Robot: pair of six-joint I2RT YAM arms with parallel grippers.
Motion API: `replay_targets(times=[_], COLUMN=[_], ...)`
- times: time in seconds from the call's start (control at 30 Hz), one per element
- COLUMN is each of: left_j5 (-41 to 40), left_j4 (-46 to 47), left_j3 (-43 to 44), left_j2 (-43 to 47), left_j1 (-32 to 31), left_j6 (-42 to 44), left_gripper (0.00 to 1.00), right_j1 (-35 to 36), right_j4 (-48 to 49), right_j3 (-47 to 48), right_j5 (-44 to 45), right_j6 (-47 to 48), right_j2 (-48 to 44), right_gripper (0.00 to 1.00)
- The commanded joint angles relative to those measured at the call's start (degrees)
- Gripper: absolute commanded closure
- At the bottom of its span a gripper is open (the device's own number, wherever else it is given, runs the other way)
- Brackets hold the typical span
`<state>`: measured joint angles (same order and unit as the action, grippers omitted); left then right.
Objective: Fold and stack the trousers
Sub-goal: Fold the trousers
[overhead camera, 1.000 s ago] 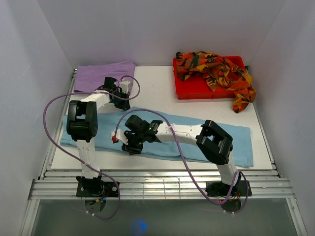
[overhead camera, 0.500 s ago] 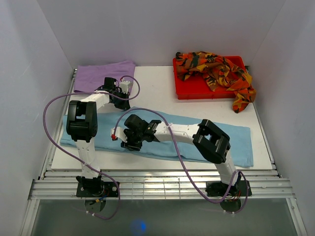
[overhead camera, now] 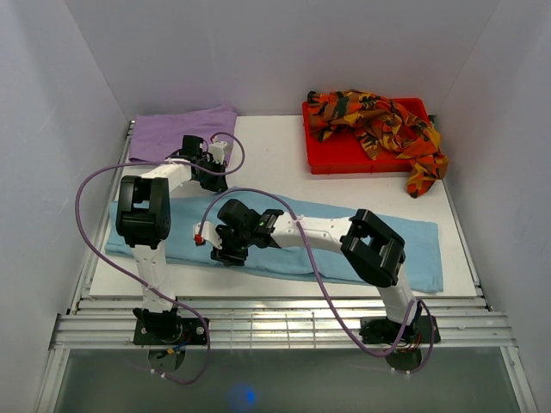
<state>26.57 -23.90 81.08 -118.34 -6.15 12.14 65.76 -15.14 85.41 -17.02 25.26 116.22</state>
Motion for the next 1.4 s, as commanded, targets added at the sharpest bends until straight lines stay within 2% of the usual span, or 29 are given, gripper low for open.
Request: replay_targets(times=[0.0,0.33,0.57,0.63,0.73,0.77,0.83,0.87,1.37], left_j5=[-3.54,-3.36,-3.80,-3.72,-3.80,-3.80,-3.72,-3.72,-4.24], left_j4=[-1.50,-2.29,-2.38,-2.38,-2.55,-2.55,-2.55,-2.55,-2.64], left_j3=[-1.01,1.28,1.80,1.80,1.98,1.98,1.89,1.80,2.15], left_j2=[-0.39,-1.98,-2.86,-2.86,-2.94,-2.86,-2.86,-2.86,-3.47], left_j1=[0.62,0.62,0.70,0.62,0.62,0.70,0.62,0.62,0.62], left_j6=[0.78,0.95,1.04,1.04,0.95,0.95,0.69,0.34,-0.19], left_gripper=[1.00,1.00,1.00,1.00,1.00,1.00,1.00,1.00,1.00], right_j1=[0.34,0.69,1.22,1.57,1.57,1.57,1.57,1.57,2.88], right_j4=[0.28,0.02,-0.33,0.19,1.86,1.86,1.86,1.86,1.69], right_j3=[0.37,-0.42,-0.94,-1.55,-2.44,-2.35,-1.91,-1.74,0.38], right_j5=[0.58,1.72,1.02,1.98,3.91,4.27,4.45,4.53,-0.56], right_j6=[0.05,1.90,2.34,3.57,4.54,4.54,4.10,3.75,-0.73], right_j2=[-0.65,0.23,0.14,0.23,0.93,1.19,1.64,1.72,-1.88], right_gripper=[0.53,0.52,0.47,0.51,0.64,0.75,0.82,0.91,0.92])
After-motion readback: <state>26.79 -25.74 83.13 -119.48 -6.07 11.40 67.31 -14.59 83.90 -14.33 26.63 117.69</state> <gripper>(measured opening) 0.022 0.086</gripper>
